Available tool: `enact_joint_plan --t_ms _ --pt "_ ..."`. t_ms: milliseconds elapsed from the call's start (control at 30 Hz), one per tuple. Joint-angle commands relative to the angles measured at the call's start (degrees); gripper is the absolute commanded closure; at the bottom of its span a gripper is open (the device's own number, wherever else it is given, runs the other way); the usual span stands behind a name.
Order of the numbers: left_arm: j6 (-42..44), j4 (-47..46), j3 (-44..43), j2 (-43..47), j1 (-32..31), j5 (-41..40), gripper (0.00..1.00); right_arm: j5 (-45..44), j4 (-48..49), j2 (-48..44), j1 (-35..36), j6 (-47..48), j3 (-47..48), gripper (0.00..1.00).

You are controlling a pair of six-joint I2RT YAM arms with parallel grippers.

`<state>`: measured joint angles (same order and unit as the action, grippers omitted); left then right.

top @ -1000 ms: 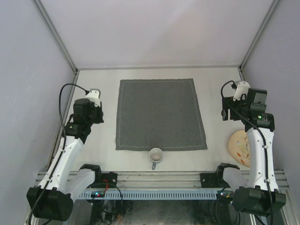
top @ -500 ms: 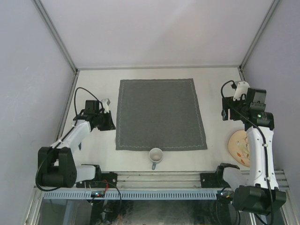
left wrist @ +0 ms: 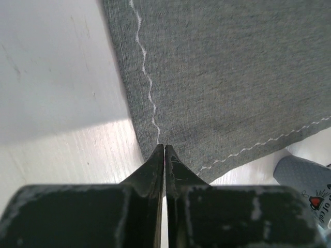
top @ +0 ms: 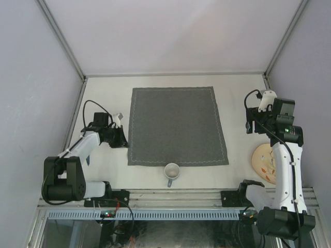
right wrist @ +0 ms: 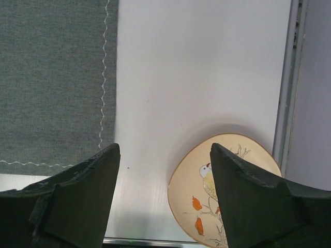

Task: Set the dinner table for one person
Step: Flatten out the napkin at the center of the board.

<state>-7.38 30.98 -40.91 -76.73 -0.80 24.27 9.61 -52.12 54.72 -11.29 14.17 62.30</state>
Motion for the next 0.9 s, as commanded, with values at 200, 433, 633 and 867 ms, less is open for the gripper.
enact_joint_plan --t_ms 200,433,633,867 --pt "-0.43 -12.91 9.60 11.82 0.79 1.55 0.89 -1.54 0.22 -1.07 -0.19 -0.46 2.52 0.29" --pt "-0.12 -10.99 7.07 -0.76 2.84 8.87 0.88 -3.02 -1.16 -1.78 0.12 -0.72 4.45 0.29" --pt "0.37 -7.95 4.71 -10.00 7.16 15.23 0.86 -3.72 -2.52 -0.79 0.54 -1.14 6.61 0.29" --pt "0.03 -7.75 5.12 -5.36 10.35 12.16 0.81 -4.57 -2.29 -0.45 1.31 -1.64 6.76 0.29"
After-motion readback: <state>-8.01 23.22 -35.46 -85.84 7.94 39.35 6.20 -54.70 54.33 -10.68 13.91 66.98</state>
